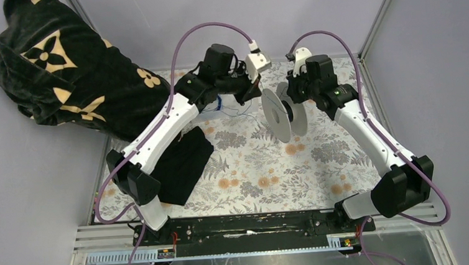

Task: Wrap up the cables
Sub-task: Wrap the cable around the cable reel.

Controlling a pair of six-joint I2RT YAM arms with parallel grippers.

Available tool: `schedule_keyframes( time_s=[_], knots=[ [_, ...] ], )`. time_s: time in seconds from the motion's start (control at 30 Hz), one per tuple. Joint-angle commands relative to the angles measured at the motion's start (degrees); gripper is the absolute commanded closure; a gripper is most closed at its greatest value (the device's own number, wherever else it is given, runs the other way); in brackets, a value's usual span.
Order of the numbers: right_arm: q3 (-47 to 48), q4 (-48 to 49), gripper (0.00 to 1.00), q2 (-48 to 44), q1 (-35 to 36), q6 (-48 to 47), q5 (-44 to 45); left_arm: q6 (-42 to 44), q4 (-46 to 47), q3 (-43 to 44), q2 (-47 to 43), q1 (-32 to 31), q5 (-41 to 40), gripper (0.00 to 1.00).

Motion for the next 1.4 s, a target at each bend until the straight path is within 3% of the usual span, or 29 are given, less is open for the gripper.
schedule_keyframes(
  time_s=[0.0,0.43,0.8,1.0,1.17,1.37],
  knots=[
    [-1.12,3.85,1.0,-2.65,0.57,-2.51,-3.04,-6.77,6.55,3.69,1.4,3.87,3.24,1.0],
    [-0.04,-0.69,1.0,-7.27,0.55,-4.11,-12.44,-11.52,13.79,-1.18,5.36,14.56,0.02,1.0],
    [13.91,-7.18,1.0,-5.06,0.27,2.28,-15.31,-9.5,19.13,-15.21,3.61,15.54,0.67,1.0],
    [21.46,-9.14,1.0,-1.13,-0.87,7.89,-9.07,-12.43,28.98,-27.11,-0.17,15.48,9.22,0.99],
    [24.1,-8.55,1.0,1.57,-1.3,11.01,-5.39,-14.29,35.02,-34.19,-2.35,15.32,18.61,0.88],
    [25.96,-9.08,1.0,3.26,-1.4,12.64,-7.44,-12.32,36.96,-38.48,-3.04,15.24,23.27,0.78]
  ],
)
